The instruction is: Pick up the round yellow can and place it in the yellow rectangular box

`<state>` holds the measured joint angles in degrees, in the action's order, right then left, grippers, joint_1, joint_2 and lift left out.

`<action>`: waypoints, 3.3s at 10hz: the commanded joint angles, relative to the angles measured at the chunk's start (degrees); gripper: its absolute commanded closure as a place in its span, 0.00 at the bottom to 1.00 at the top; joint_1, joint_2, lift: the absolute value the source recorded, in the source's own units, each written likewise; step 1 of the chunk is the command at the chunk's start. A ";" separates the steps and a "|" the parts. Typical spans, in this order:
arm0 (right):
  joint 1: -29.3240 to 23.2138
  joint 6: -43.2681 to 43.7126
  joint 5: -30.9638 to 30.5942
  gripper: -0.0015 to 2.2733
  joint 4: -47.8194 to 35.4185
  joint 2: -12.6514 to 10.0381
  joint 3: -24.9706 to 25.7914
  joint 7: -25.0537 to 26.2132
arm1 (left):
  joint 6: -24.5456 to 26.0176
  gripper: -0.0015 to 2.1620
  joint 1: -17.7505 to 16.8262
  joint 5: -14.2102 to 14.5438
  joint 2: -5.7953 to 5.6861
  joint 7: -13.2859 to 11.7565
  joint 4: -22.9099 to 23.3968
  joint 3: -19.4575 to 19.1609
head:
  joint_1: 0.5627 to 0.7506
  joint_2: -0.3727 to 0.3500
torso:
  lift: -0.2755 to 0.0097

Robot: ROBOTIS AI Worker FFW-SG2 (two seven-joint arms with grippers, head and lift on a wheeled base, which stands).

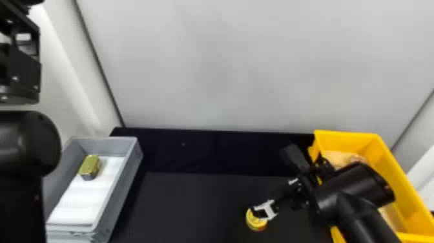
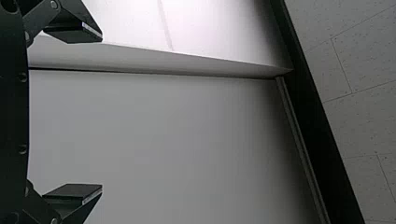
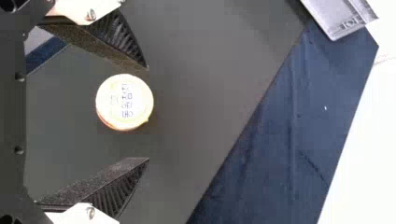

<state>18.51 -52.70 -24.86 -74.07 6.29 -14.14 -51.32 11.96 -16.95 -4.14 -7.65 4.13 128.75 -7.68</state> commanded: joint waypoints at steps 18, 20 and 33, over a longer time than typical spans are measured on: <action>2.41 10.49 1.47 0.04 13.43 -0.14 -4.06 0.67 | -0.52 0.07 -0.27 0.09 0.18 0.09 0.01 0.38 | 0.53 0.59 | 1.00; 2.85 11.45 1.47 0.04 15.18 -0.32 -4.15 1.20 | -0.61 0.07 -0.27 0.09 0.18 0.09 0.01 0.47 | 0.53 0.59 | 1.00; -0.76 0.73 -2.93 0.37 -2.75 2.67 -3.71 -2.32 | 0.00 0.07 0.08 0.18 0.26 0.09 0.27 0.29 | 0.53 0.59 | 1.00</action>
<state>18.56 -49.01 -26.65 -71.29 8.02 -18.23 -53.14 11.75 -17.00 -3.97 -7.21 4.22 128.97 -7.28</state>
